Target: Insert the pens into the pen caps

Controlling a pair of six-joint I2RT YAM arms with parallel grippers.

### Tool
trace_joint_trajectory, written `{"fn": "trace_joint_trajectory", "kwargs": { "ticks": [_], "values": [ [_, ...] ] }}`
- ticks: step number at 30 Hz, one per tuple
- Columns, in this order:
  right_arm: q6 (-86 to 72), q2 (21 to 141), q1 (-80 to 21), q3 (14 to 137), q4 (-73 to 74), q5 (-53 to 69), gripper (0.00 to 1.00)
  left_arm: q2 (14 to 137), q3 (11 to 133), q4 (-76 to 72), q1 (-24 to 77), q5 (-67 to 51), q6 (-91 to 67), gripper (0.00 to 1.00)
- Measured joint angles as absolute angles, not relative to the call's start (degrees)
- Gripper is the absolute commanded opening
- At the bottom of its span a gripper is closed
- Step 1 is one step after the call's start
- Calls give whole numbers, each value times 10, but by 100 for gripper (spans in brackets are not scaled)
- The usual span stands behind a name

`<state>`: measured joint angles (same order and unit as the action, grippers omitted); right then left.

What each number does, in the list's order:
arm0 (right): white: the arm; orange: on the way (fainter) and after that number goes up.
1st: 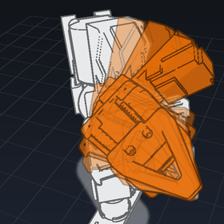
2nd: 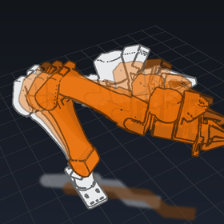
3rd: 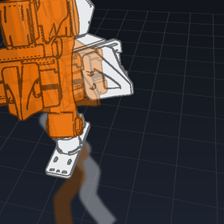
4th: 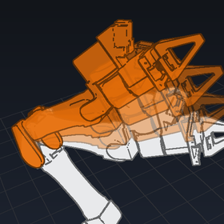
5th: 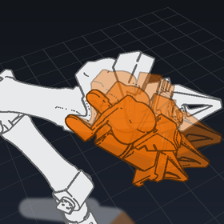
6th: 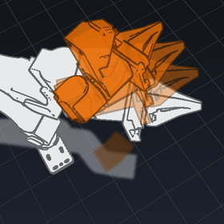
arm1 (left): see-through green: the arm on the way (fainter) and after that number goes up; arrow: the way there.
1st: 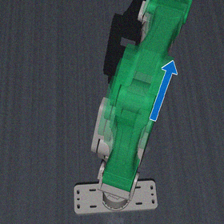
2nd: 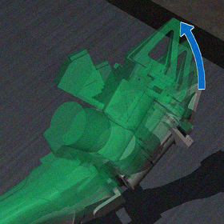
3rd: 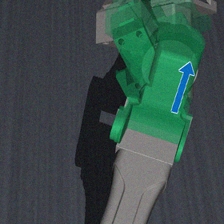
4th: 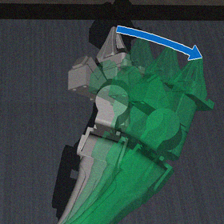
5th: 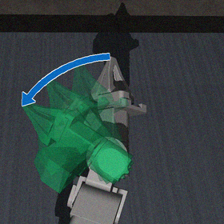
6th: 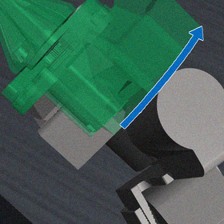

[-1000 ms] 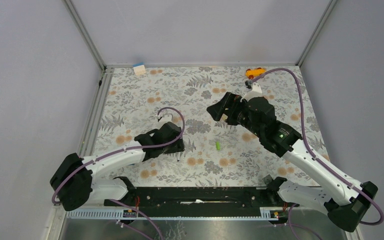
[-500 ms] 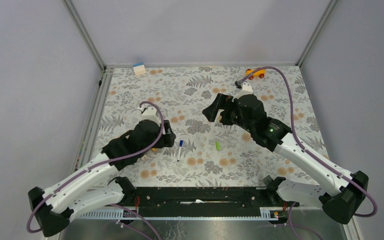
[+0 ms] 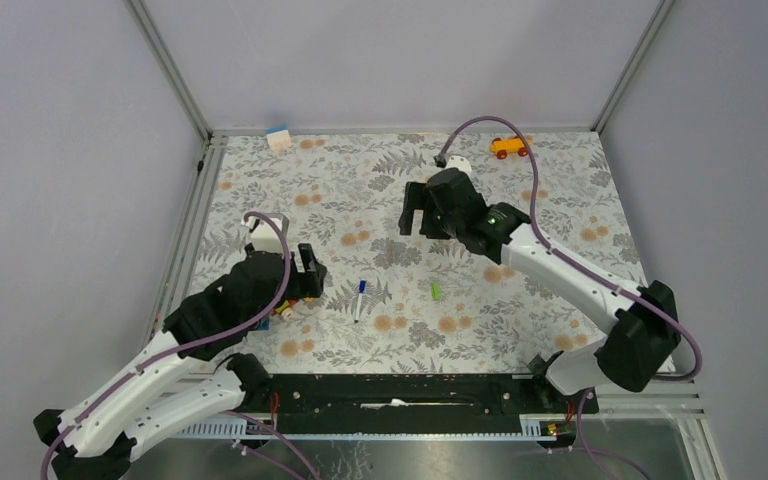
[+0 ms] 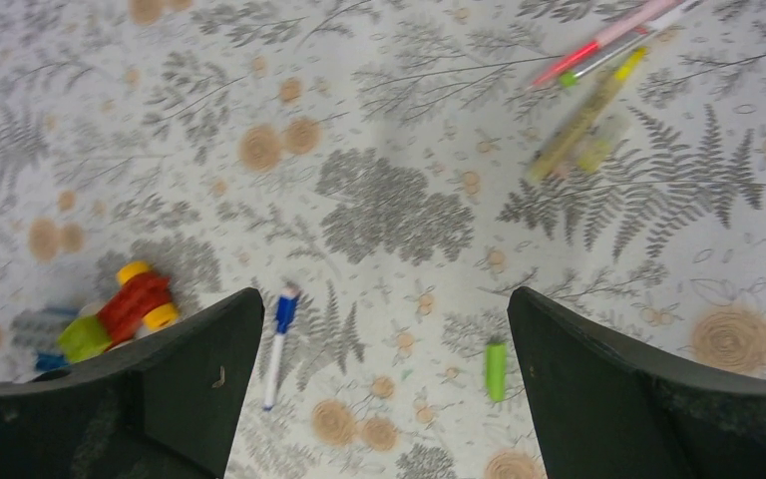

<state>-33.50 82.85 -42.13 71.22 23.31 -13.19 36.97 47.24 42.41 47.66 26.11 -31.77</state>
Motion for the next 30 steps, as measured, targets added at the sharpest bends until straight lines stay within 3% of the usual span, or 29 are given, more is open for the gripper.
{"fn": "trace_joint_trajectory", "kwargs": {
  "ticks": [11,18,30],
  "values": [
    [-339,982,-284,768,252,-140,99,362,472,437,477,277,-312,75],
    [-341,1093,-278,857,283,-139,89,351,472,437,477,282,-312,75],
    [-351,1174,-278,892,297,-140,64,351,472,437,477,284,-312,75]
  ]
}}
